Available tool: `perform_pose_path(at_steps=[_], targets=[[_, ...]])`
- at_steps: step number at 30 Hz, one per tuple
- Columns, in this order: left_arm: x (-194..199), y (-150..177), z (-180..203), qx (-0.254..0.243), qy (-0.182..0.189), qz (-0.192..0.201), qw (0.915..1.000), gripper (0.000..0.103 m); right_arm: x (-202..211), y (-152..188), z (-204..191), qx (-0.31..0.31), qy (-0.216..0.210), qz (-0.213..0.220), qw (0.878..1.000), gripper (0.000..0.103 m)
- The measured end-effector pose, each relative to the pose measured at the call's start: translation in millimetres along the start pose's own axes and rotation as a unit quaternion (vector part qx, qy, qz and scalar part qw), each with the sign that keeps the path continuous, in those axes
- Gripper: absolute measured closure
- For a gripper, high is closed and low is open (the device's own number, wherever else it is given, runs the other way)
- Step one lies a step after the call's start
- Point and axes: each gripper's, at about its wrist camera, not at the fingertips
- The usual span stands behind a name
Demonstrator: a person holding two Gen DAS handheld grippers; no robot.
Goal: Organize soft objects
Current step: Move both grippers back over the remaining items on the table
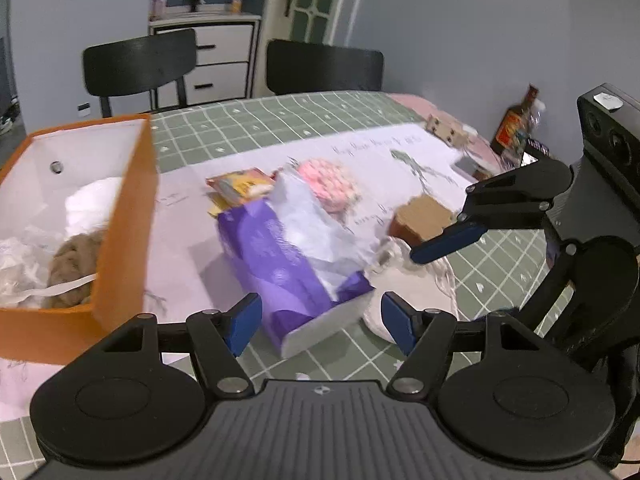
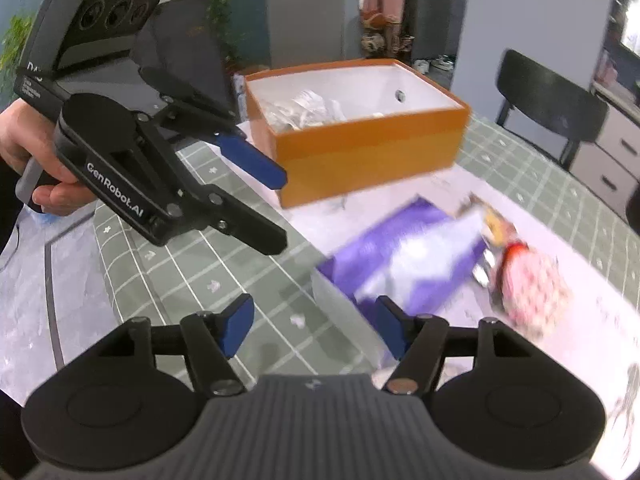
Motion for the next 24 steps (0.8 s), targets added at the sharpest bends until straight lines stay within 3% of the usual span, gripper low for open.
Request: perform_pose_path(at_steps=[6, 13, 17, 24], targets=[[-25, -20, 37, -0.043, 0.012, -0.009, 0.999, 0.023, 12, 39, 40, -0.057, 0.044, 0.018, 0.997, 0.03], [-88, -59, 60, -0.113, 0.002, -0.051, 0.9923, 0.023, 21, 80, 92, -0.126, 0.102, 0.012, 0.987, 0.03], [-125, -83, 62, -0.148, -0.006, -0.082, 0.9856, 0.023, 27, 100, 120, -0.18, 0.138, 0.024, 0.974, 0.03], [-175, -107, 63, -0.204, -0.016, -0.121, 0.9712, 0.023, 23, 119, 147, -0.209, 0.188, 0.016, 0.96, 0.028]])
Point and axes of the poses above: each gripper's, at about its wrist camera, not at the fingertips, and x roughly against the way its jaws point, z to its right, y to its underside, and after that the axes turned 4 degrees about z, right-handed
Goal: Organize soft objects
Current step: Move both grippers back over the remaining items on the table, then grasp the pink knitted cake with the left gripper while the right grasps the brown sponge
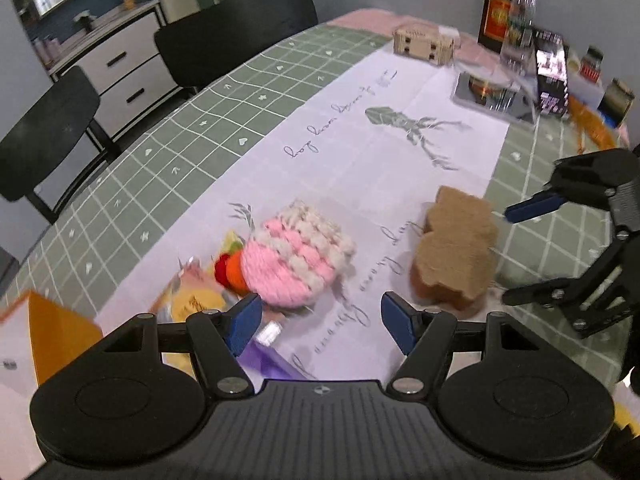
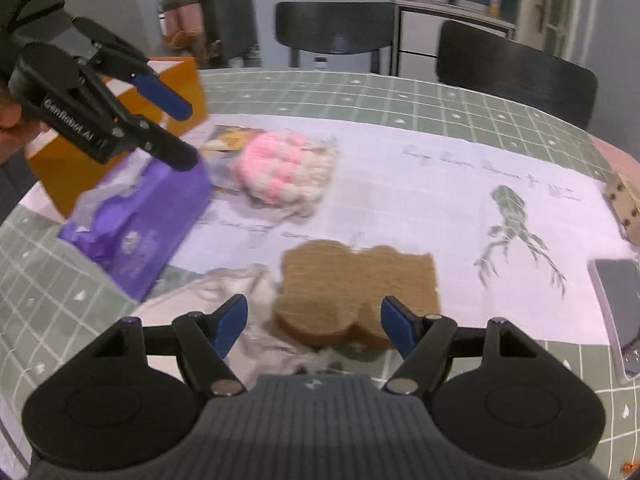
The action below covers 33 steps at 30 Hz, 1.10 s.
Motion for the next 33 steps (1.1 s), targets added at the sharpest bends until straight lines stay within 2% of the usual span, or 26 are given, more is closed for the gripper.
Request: perform_pose_path(at_steps=[2, 8, 15, 20, 27, 30, 33], targets=[[-12, -7, -1, -0.012, 0.001, -0.01, 0.9999, 0.023, -4, 2, 7, -0.008, 0.01, -0.006, 1.0, 0.019], [-45, -22, -4, -0.062, 0.001, -0.035, 0.9974, 0.017, -5, 6, 26, -0.002, 0.029, -0.011, 1.0, 0.009], [-83, -28, -10, -0.085, 0.003, -0.066, 0.9942, 0.017, -2, 6, 43, -0.029, 0.028, -0.016, 0.999, 0.008], [-96, -31, -12, -0.099, -0.007, -0.065, 0.9929, 0.008, -5, 7, 41, -0.042, 0.012, -0.023, 0.999, 0.008], [-110, -32, -10, -0.098, 0.001, -0.072, 0.9926, 0.006, -17, 11, 43, -0.098, -0.003, -0.034, 0.995, 0.008], [-111, -32, -6, -0.099, 0.003, -0.07, 0.9926, 0.006, -23, 13, 49, -0.144, -0.002, -0.032, 0.989, 0.008], [-109, -32, -5, -0.094, 0.006, -0.066, 0.9933, 0.015, -29, 14, 50, -0.168, 0.007, -0.029, 0.985, 0.007]])
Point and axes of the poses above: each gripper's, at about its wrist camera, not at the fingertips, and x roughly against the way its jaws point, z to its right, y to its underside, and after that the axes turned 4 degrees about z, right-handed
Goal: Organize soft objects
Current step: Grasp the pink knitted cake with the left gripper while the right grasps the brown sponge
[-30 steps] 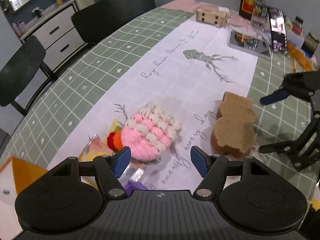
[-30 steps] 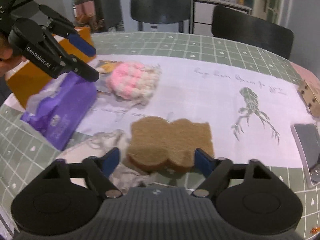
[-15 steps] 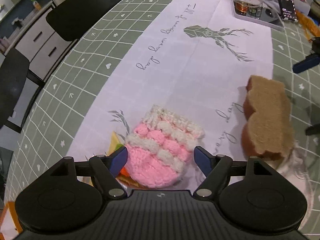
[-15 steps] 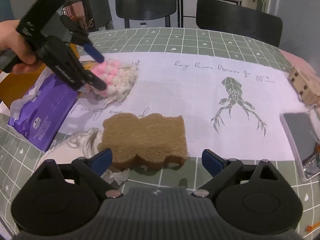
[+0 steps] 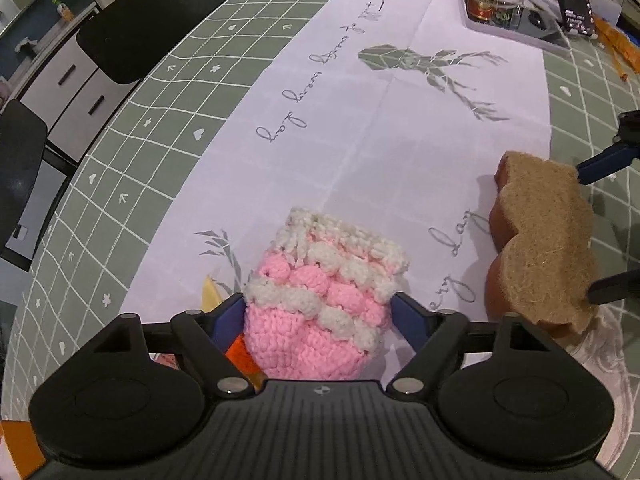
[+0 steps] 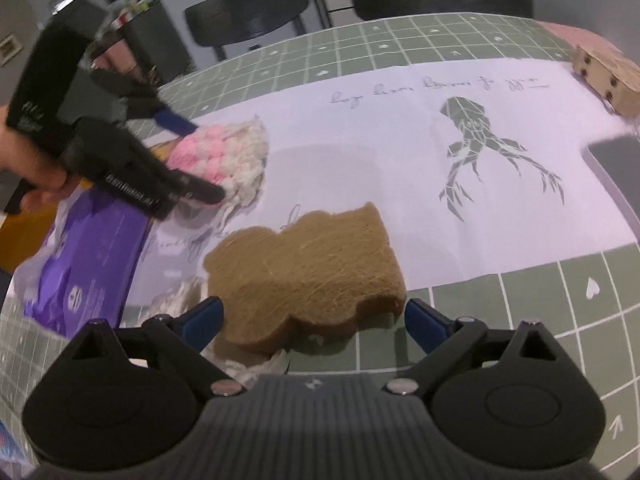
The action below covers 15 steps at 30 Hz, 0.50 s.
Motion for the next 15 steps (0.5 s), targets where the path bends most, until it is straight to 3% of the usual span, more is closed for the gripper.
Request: perform_pose_path(at_steps=[4, 9, 11, 15], targets=[[4, 1, -2, 0.018, 0.007, 0.005, 0.9998, 0.027, -4, 1, -5, 0.009, 0.017, 0.012, 1.0, 0.005], [9, 2, -5, 0.034, 0.01, 0.011, 0.9993, 0.04, -7, 0, 3, -0.039, 0.005, 0.033, 0.999, 0.004], [9, 2, -6, 0.039, 0.007, 0.009, 0.9992, 0.054, -12, 0, 5, -0.052, 0.002, 0.031, 0.998, 0.004], [11, 2, -3, 0.036, 0.007, 0.012, 0.9992, 0.057, -18, 2, 0, -0.045, 0.007, 0.036, 0.998, 0.003]])
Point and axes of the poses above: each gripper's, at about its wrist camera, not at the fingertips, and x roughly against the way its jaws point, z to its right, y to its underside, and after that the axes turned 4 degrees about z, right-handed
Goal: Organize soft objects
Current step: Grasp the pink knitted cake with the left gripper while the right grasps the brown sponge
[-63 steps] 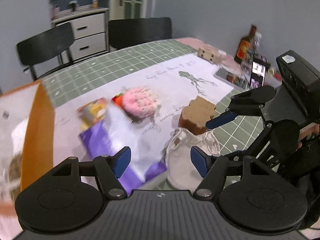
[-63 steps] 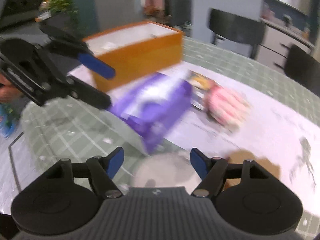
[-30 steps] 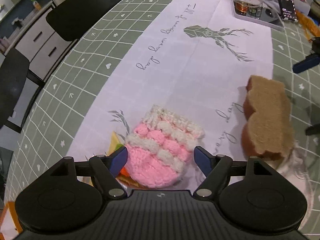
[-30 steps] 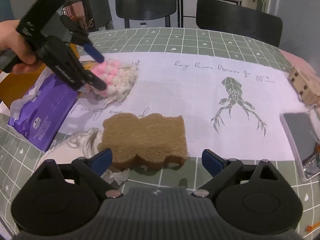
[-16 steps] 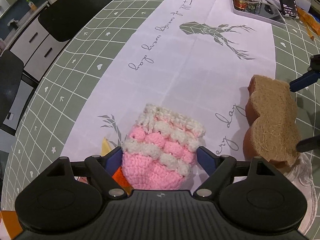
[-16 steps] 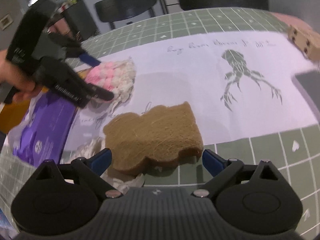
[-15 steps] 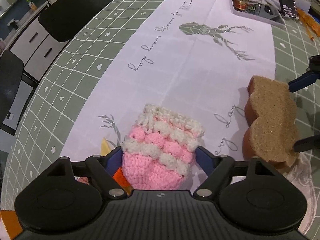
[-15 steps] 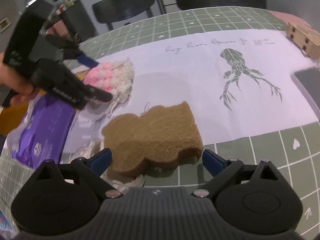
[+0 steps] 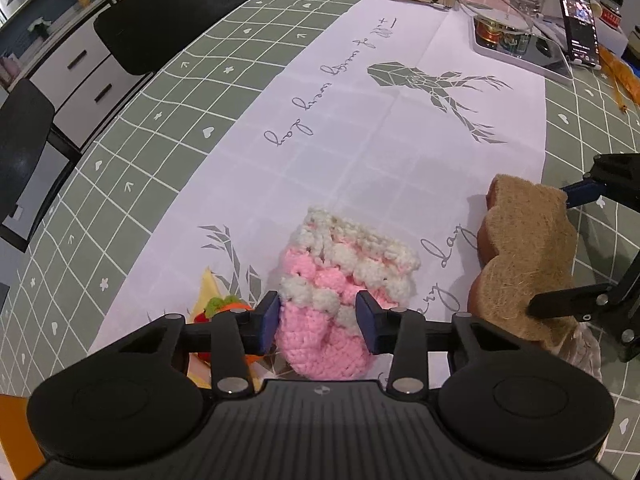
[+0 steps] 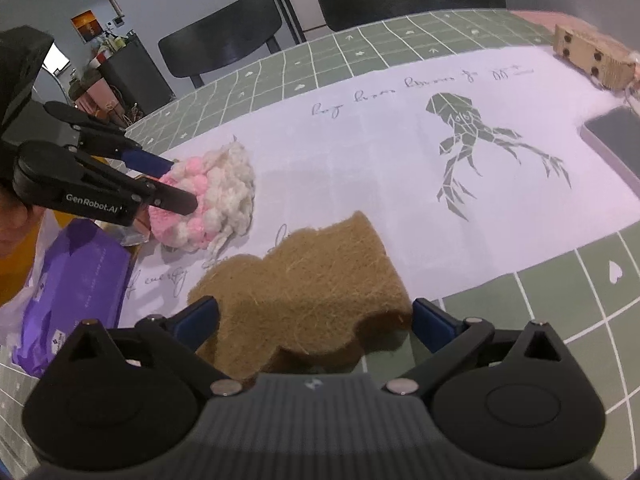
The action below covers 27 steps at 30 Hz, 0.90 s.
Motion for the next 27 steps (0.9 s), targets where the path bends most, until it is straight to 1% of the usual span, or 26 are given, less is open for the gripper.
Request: perform_pose_path(at_steps=[1, 2, 4, 5, 6, 9, 10, 11, 13, 14, 15, 16, 17, 19, 20, 21, 22, 24, 25, 26, 27], targets=[[0, 0, 1, -0.001, 0.0, 0.001, 1.0, 0.058, 0, -1, -1, 0.002, 0.0, 0.001, 1.0, 0.003], [1, 0, 3, -0.003, -0.001, 0.003, 1.0, 0.062, -1, 0, -1, 0.004, 0.001, -0.001, 1.0, 0.004], [2, 0, 4, -0.004, -0.002, 0.004, 1.0, 0.072, -1, -1, -1, 0.009, -0.002, 0.0, 1.0, 0.011], [3, 0, 5, -0.002, 0.003, 0.005, 1.0, 0.073, 1, -2, -1, 0.011, -0.001, 0.003, 1.0, 0.018], [5, 0, 5, -0.002, 0.008, 0.008, 0.9999, 0.074, 4, -3, -1, 0.011, 0.001, 0.006, 1.0, 0.02], [9, 1, 9, -0.003, 0.019, 0.013, 0.9997, 0.078, 12, -10, 0, 0.007, -0.004, 0.007, 1.0, 0.041], [11, 2, 10, -0.002, 0.024, 0.015, 0.9996, 0.079, 14, -12, 0, 0.008, -0.005, 0.005, 1.0, 0.041], [12, 2, 11, 0.0, 0.028, 0.015, 0.9995, 0.08, 18, -15, 0, 0.011, -0.006, 0.007, 1.0, 0.047], [13, 4, 15, -0.002, 0.034, 0.014, 0.9993, 0.081, 23, -19, 0, 0.019, -0.005, 0.011, 1.0, 0.053], [13, 4, 17, -0.004, 0.034, 0.013, 0.9993, 0.081, 26, -22, 1, 0.027, 0.002, 0.015, 1.0, 0.061], [14, 4, 19, -0.006, 0.032, 0.013, 0.9994, 0.081, 27, -23, 2, 0.035, 0.014, 0.017, 0.999, 0.074], [14, 4, 20, -0.007, 0.031, 0.013, 0.9994, 0.082, 27, -25, 3, 0.048, 0.033, 0.015, 0.998, 0.08], [14, 4, 21, -0.007, 0.033, 0.012, 0.9994, 0.082, 27, -26, 7, 0.05, 0.046, 0.011, 0.998, 0.081], [14, 4, 23, -0.006, 0.035, 0.012, 0.9993, 0.082, 25, -28, 19, 0.045, 0.059, 0.0, 0.997, 0.062], [14, 4, 24, -0.006, 0.037, 0.011, 0.9993, 0.082, 26, -29, 21, 0.051, 0.063, -0.005, 0.997, 0.049], [13, 4, 26, -0.008, 0.036, 0.01, 0.9993, 0.082, 28, -29, 21, 0.057, 0.067, -0.009, 0.996, 0.042], [12, 4, 27, -0.011, 0.033, 0.008, 0.9994, 0.082, 30, -29, 21, 0.062, 0.064, -0.013, 0.996, 0.039], [9, 5, 29, -0.015, 0.029, -0.001, 0.9995, 0.082, 33, -29, 16, 0.065, 0.035, -0.021, 0.997, 0.026], [7, 5, 29, -0.017, 0.026, -0.003, 0.9995, 0.082, 34, -29, 12, 0.066, 0.024, -0.021, 0.997, 0.022], [6, 5, 29, -0.018, 0.024, -0.007, 0.9995, 0.081, 35, -29, 5, 0.078, 0.015, -0.025, 0.996, 0.016], [5, 5, 29, -0.021, 0.021, -0.011, 0.9995, 0.081, 37, -29, -6, 0.116, 0.001, -0.032, 0.993, 0.01]])
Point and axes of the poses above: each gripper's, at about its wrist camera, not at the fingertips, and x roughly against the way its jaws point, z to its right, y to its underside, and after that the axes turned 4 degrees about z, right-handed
